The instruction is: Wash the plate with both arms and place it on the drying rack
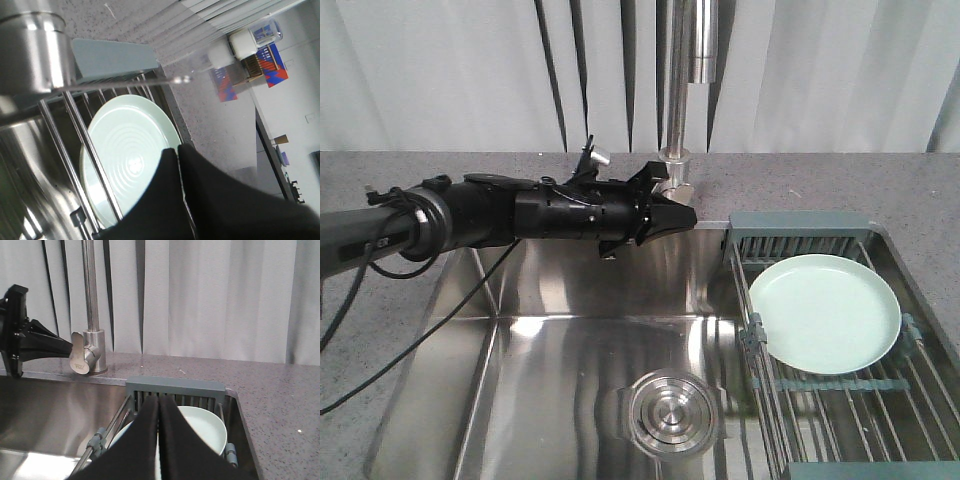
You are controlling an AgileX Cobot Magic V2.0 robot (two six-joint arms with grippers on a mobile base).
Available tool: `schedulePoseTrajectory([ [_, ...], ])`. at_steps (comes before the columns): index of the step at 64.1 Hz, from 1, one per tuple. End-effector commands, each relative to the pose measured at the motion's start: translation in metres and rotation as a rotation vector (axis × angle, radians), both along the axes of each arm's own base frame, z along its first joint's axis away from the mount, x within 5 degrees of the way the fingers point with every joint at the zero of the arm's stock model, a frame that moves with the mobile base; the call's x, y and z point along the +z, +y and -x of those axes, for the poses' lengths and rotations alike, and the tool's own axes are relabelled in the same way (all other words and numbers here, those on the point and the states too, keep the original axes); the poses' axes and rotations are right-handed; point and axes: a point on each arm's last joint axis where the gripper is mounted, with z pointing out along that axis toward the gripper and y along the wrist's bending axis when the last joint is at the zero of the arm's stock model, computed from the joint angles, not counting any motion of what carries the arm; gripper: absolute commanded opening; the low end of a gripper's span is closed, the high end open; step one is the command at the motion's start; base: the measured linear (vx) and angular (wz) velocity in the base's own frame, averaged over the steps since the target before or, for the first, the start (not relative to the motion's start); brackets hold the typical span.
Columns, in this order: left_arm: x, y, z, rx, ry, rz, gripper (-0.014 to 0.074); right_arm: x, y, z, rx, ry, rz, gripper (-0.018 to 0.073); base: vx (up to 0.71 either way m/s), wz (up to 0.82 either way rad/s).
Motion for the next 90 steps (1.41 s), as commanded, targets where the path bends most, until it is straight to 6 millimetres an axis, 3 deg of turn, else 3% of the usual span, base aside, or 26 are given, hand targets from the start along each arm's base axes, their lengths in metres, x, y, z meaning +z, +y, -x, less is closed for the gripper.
schedulePoseTrajectory([
  [1,0.037,-0.010,-0.003,-0.002,-0.029,0.115,-0.0006,0.006,0.000,0.001,-0.003,-0.082,0.004,-0.0004,0.00,0.00],
  [14,0.032,-0.015,-0.021,0.048,-0.029,0.117,-0.0006,0.006,0.000,0.001,-0.003,-0.082,0.004,-0.0004,0.00,0.00],
  [54,0.057,-0.008,-0.044,0.244,-0.110,0.099,-0.0006,0.006,0.000,0.001,-0.003,-0.082,0.004,-0.0004,0.00,0.00],
  [73,0.070,-0.013,-0.024,0.018,-0.148,0.143,-0.0006,0.006,0.000,0.001,-0.003,-0.082,0.004,-0.0004,0.00,0.00],
  [90,0.107,0.013,0.000,-0.094,-0.217,-0.136,-0.0006,0.006,0.000,0.001,-0.003,-0.082,0.004,-0.0004,0.00,0.00],
])
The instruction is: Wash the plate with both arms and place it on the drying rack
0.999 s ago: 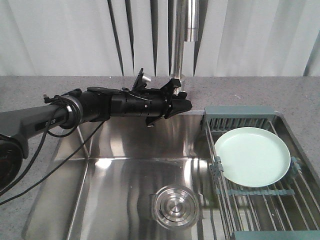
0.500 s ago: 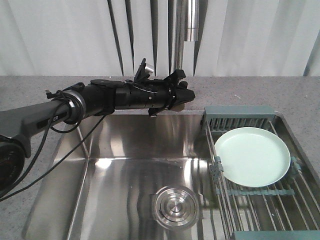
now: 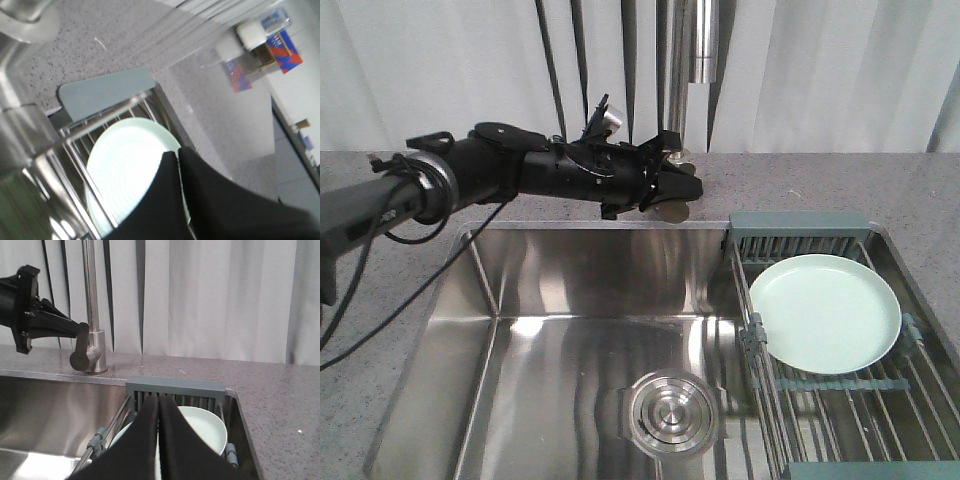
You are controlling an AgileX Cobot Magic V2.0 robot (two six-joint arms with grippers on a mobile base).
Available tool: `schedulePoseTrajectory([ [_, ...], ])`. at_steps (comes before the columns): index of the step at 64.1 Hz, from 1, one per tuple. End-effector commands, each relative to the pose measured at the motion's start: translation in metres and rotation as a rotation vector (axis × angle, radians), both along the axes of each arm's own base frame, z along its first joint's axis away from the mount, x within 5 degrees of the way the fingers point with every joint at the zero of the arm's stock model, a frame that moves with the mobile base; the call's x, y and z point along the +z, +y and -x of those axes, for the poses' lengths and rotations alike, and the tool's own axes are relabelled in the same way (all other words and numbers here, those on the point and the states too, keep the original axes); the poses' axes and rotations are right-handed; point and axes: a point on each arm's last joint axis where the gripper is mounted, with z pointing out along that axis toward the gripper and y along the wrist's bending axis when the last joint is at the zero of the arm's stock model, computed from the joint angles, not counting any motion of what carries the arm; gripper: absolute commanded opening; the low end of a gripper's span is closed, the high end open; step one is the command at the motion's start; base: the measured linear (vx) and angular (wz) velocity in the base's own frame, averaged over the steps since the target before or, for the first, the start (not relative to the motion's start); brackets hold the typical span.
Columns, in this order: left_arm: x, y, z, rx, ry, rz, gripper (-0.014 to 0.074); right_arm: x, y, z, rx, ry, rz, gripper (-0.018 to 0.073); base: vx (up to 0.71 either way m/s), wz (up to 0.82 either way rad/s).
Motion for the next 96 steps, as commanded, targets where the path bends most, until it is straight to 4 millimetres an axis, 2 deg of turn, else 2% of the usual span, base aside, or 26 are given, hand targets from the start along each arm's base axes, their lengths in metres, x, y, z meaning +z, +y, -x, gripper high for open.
schedulePoseTrajectory([
  [1,0.066,0.017,0.019,-0.025,-0.100,-0.047,-0.0006,0.006,0.000,0.001,-0.003,-0.082,0.004,-0.0004,0.00,0.00],
  [11,0.090,0.046,0.044,-0.060,-0.157,-0.375,-0.0006,0.006,0.000,0.001,-0.003,-0.082,0.004,-0.0004,0.00,0.00],
  [19,0.119,0.074,0.071,-0.043,-0.237,-0.623,-0.0006,0.006,0.000,0.001,-0.003,-0.082,0.004,-0.0004,0.00,0.00],
  [27,0.148,0.098,0.106,0.036,-0.337,-0.689,-0.0006,0.006,0.000,0.001,-0.003,-0.082,0.004,-0.0004,0.00,0.00],
  [36,0.157,0.118,0.154,0.136,-0.421,-0.653,-0.0006,0.007,0.000,0.001,-0.003,-0.083,0.004,-0.0004,0.00,0.00],
  [42,0.146,0.133,0.187,0.207,-0.462,-0.632,-0.0006,0.007,0.000,0.001,-0.003,-0.083,0.004,-0.0004,0.00,0.00],
  [54,0.106,0.164,0.255,0.350,-0.552,-0.592,-0.0006,0.007,0.000,0.001,-0.003,-0.083,0.004,-0.0004,0.00,0.00],
  [64,0.073,0.182,0.299,0.399,-0.593,-0.573,-0.0006,0.007,0.000,0.001,-0.003,-0.083,0.004,-0.0004,0.00,0.00],
  [71,0.059,0.191,0.326,0.396,-0.611,-0.560,-0.0006,0.007,0.000,0.001,-0.003,-0.083,0.004,-0.0004,0.00,0.00],
  [84,0.041,0.199,0.353,0.382,-0.628,-0.551,-0.0006,0.007,0.000,0.001,-0.003,-0.083,0.004,-0.0004,0.00,0.00],
  [96,0.033,0.203,0.354,0.385,-0.672,-0.611,-0.0006,0.007,0.000,0.001,-0.003,-0.083,0.004,-0.0004,0.00,0.00],
])
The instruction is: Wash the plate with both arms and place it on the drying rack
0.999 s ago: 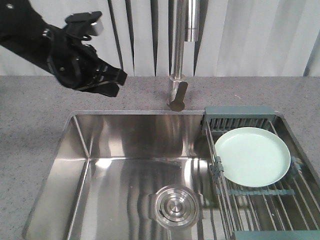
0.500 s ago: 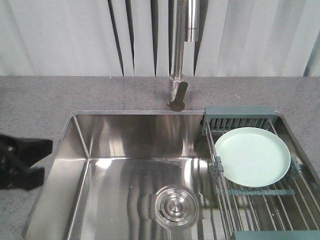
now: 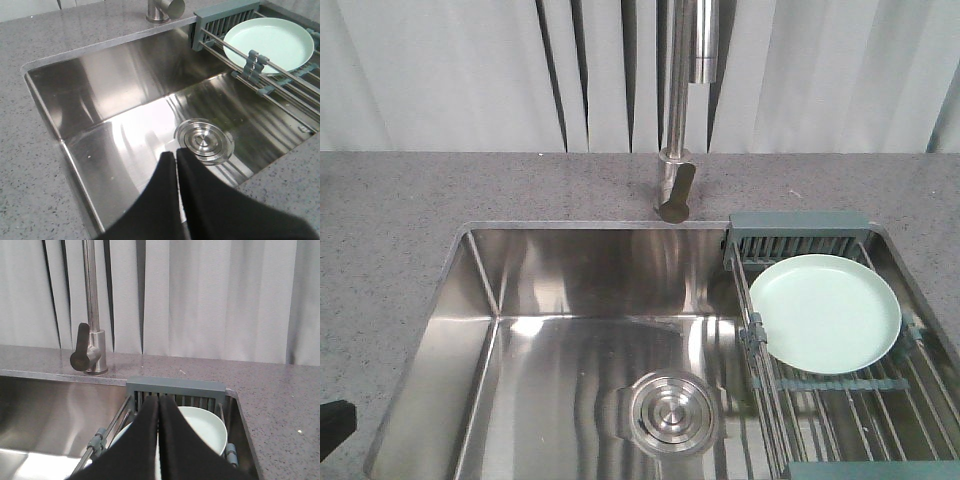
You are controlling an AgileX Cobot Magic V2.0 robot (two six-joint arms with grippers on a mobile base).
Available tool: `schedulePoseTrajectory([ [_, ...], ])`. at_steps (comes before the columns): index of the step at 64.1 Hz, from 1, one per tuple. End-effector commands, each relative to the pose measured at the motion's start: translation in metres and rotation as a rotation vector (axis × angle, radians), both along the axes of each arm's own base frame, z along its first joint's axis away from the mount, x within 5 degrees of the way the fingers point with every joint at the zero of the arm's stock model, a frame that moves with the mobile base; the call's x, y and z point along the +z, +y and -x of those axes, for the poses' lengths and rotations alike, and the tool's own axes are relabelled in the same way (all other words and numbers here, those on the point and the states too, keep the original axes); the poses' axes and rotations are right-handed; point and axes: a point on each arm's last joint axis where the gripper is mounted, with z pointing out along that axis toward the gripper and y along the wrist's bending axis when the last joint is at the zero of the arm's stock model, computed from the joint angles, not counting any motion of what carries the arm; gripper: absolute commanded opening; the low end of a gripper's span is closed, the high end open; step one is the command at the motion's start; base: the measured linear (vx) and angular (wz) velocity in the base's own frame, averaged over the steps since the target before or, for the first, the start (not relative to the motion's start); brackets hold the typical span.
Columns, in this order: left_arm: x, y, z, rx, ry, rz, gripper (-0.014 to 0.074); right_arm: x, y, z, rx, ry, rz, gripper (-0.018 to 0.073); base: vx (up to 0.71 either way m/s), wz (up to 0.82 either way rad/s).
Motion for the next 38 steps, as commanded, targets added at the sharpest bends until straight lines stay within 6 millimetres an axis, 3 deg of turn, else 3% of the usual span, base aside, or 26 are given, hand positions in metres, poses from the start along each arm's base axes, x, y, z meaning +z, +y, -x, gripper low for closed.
schedulePoseTrajectory([
  [1,0.005,0.002,-0.006,0.035,-0.079,0.007,-0.0006,0.007,0.000,0.001,-0.003,-0.083,0.004,-0.0004,0.00,0.00],
  [24,-0.079,0.017,-0.014,0.220,-0.300,0.039,-0.0006,0.007,0.000,0.001,-0.003,-0.083,0.004,-0.0004,0.00,0.00],
  [38,-0.078,0.019,-0.014,0.213,-0.374,-0.032,-0.0006,0.007,0.000,0.001,-0.003,-0.083,0.004,-0.0004,0.00,0.00],
])
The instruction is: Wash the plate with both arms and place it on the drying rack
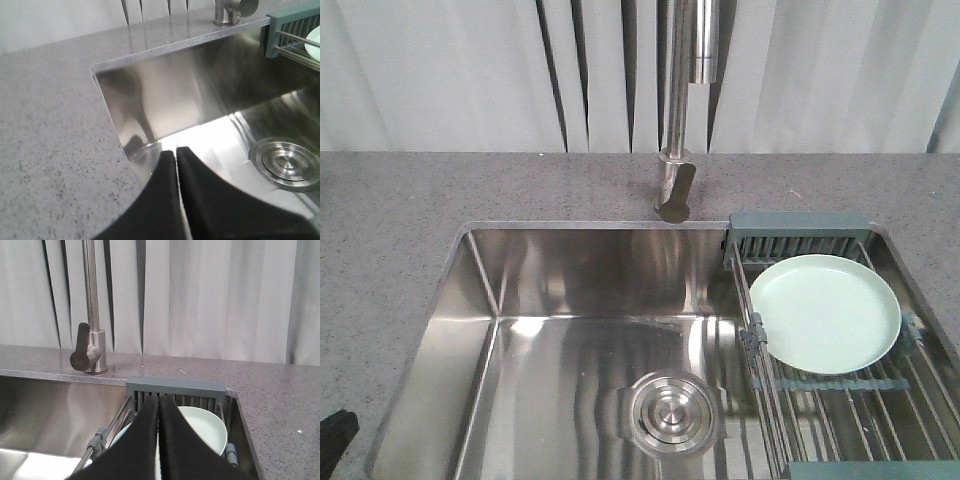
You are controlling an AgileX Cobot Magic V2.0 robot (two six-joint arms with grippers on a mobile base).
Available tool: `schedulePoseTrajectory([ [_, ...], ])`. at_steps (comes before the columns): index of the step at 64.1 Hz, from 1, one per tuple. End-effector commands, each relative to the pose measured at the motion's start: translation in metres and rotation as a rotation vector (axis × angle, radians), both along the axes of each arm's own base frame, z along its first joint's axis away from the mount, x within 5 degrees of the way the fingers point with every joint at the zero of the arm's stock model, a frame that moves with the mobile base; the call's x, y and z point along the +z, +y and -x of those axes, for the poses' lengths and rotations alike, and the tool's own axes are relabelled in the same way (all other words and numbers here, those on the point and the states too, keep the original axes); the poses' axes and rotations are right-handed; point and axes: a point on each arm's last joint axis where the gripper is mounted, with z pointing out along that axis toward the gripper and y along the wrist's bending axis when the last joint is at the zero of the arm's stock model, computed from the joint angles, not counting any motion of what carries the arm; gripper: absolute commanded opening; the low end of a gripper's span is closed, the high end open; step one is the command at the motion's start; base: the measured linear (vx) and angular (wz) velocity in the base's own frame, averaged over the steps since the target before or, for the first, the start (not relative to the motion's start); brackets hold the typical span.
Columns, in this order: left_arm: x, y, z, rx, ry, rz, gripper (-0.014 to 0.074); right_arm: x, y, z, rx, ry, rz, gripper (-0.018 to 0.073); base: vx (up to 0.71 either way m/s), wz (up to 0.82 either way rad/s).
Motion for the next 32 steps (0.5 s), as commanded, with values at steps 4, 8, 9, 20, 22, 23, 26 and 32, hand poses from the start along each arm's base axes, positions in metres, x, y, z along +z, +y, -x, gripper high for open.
schedulePoseTrajectory([
  [4,0.016,0.005,-0.005,0.064,-0.124,0.004,-0.0006,0.007,0.000,0.001,-0.003,-0.082,0.003,-0.0004,0.00,0.00],
  [8,0.017,0.009,-0.004,0.100,-0.139,0.007,-0.0006,0.007,0.000,0.001,-0.003,-0.082,0.003,-0.0004,0.00,0.00],
  [9,0.018,0.010,-0.003,0.112,-0.151,0.010,-0.0006,0.007,0.000,0.001,-0.003,-0.082,0.003,-0.0004,0.00,0.00],
  [20,0.030,0.018,0.013,0.178,-0.301,0.042,-0.0006,0.007,0.000,0.001,-0.003,-0.082,0.003,-0.0004,0.00,0.00],
  [22,0.031,0.019,0.017,0.186,-0.323,0.046,-0.0006,0.007,0.000,0.001,-0.003,-0.082,0.003,-0.0004,0.00,0.00],
  [23,0.031,0.020,0.018,0.190,-0.330,0.047,-0.0006,0.007,0.000,0.001,-0.003,-0.082,0.003,-0.0004,0.00,0.00],
  [26,0.032,0.021,0.023,0.202,-0.351,0.050,-0.0006,0.007,0.000,0.001,-0.003,-0.082,0.003,-0.0004,0.00,0.00],
  [32,0.031,0.023,0.030,0.238,-0.373,0.047,-0.0006,0.007,0.000,0.001,-0.003,-0.082,0.003,-0.0004,0.00,0.00],
])
